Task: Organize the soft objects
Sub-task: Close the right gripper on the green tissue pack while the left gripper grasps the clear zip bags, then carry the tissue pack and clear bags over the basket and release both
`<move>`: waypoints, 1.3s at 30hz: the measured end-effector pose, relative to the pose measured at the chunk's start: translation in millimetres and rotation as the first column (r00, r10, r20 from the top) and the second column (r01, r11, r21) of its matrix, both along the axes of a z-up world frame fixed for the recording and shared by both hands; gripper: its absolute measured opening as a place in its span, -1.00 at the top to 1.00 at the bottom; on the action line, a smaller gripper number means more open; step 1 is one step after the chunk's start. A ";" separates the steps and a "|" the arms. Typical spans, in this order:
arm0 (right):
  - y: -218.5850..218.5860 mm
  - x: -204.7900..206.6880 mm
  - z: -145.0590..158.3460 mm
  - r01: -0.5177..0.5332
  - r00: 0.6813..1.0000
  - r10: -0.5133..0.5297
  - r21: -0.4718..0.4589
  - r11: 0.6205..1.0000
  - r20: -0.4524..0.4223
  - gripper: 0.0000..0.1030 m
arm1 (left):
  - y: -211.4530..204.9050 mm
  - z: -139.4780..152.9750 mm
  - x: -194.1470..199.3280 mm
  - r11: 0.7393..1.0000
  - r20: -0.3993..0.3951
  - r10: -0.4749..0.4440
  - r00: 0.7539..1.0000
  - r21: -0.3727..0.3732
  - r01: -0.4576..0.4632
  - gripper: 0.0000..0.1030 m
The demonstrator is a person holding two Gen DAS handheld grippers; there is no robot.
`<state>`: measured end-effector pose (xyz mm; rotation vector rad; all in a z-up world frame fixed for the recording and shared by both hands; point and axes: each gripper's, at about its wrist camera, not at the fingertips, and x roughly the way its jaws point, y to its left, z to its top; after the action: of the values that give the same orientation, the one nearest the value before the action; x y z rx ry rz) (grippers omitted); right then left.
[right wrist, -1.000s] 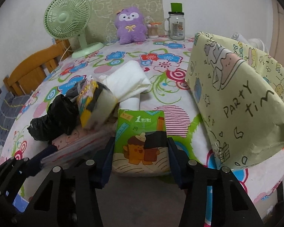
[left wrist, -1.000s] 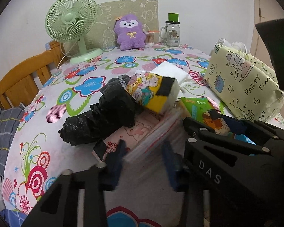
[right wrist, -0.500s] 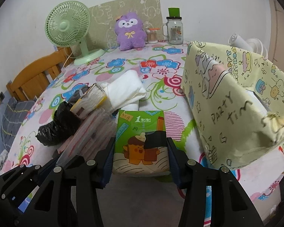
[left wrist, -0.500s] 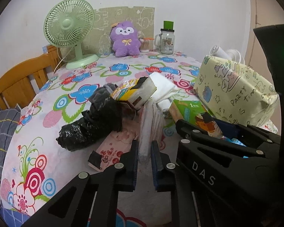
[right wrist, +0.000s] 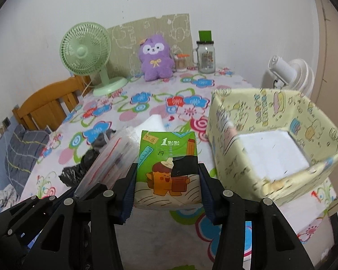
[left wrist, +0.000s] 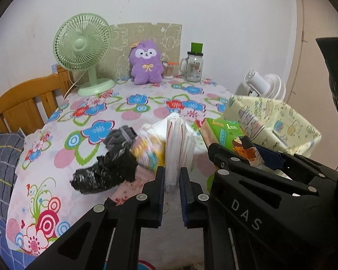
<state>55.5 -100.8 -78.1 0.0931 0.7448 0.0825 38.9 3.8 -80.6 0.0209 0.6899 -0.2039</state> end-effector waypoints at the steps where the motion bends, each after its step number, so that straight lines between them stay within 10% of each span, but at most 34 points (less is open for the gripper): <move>1: -1.0 -0.3 3.8 0.001 1.000 -0.001 -0.001 1.000 0.007 -0.04 | -1.4 3.7 -0.3 1.000 0.005 0.000 1.000 -0.002 0.000 0.81; 39: -100.5 1.2 82.1 0.037 0.990 -0.036 -0.007 0.999 0.138 -0.04 | -102.2 67.0 8.2 0.997 0.131 -0.070 0.989 -0.003 0.072 0.80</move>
<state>56.7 -201.3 3.9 0.0912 0.6049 0.0500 47.1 -98.4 -13.6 0.0512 0.5577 -0.2712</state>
